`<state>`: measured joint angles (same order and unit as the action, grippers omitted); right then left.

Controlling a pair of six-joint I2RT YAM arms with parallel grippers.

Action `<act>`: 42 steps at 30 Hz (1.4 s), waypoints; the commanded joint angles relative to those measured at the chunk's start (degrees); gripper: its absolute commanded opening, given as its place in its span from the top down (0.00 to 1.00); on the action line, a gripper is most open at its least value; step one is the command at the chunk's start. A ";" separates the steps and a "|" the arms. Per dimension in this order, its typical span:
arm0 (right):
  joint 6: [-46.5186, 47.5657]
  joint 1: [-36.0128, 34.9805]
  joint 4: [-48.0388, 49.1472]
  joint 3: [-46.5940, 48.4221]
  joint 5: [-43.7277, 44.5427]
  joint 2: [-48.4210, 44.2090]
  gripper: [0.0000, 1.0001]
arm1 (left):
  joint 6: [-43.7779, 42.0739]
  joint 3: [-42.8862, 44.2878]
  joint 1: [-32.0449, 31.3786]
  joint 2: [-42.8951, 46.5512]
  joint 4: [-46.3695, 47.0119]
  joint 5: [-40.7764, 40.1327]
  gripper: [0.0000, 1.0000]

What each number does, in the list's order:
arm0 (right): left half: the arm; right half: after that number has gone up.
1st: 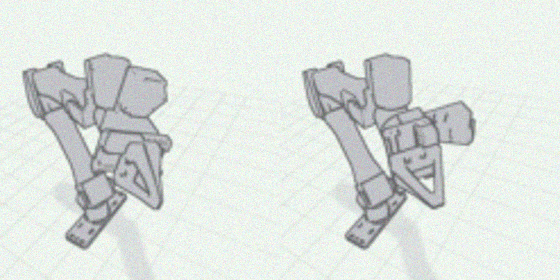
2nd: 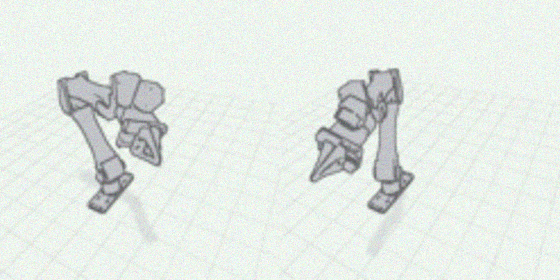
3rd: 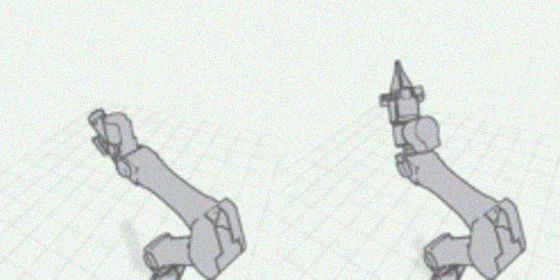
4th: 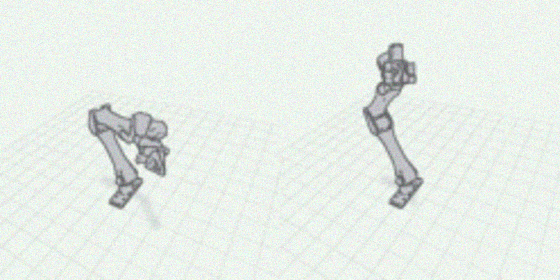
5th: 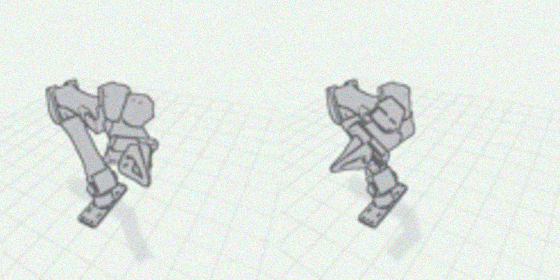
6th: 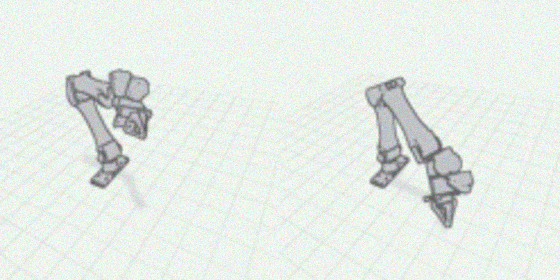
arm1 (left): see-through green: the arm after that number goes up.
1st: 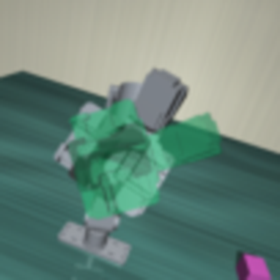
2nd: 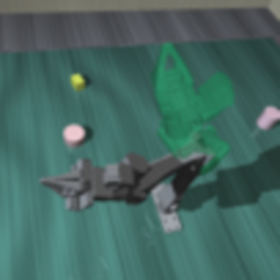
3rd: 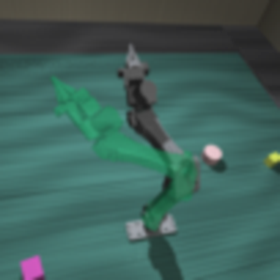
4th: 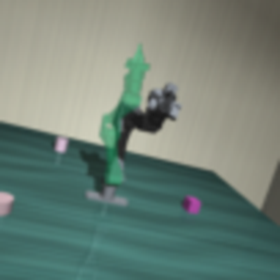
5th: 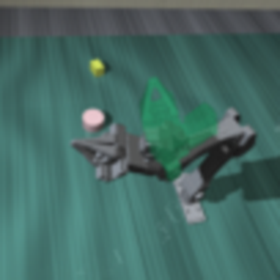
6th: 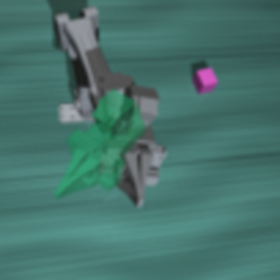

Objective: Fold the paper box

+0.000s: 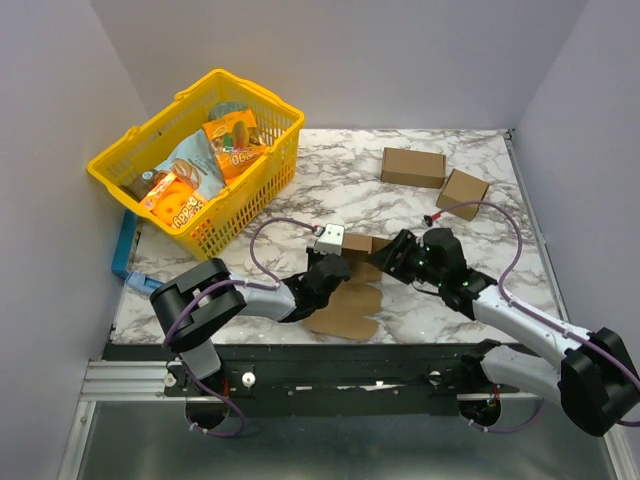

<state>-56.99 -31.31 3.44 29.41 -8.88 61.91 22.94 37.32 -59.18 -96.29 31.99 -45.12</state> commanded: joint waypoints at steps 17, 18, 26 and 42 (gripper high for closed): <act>7.33 -2.35 -6.17 3.46 20.05 13.32 0.44 | 2.20 -0.41 0.38 -0.92 -4.22 5.13 1.00; 7.25 -2.35 -6.17 3.55 20.22 13.93 0.44 | 2.20 -0.41 0.38 -1.00 -4.21 5.22 1.00; 8.30 -2.35 -0.73 1.89 18.65 18.24 0.46 | 2.46 -0.32 0.38 -1.09 -4.21 5.66 1.00; 15.59 -9.29 3.42 5.66 18.63 18.33 0.81 | 2.81 0.30 0.29 -2.06 -4.04 7.15 1.00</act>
<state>-43.64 -38.41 6.39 32.21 6.81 80.03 24.08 37.89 -58.65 -96.33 31.59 -42.35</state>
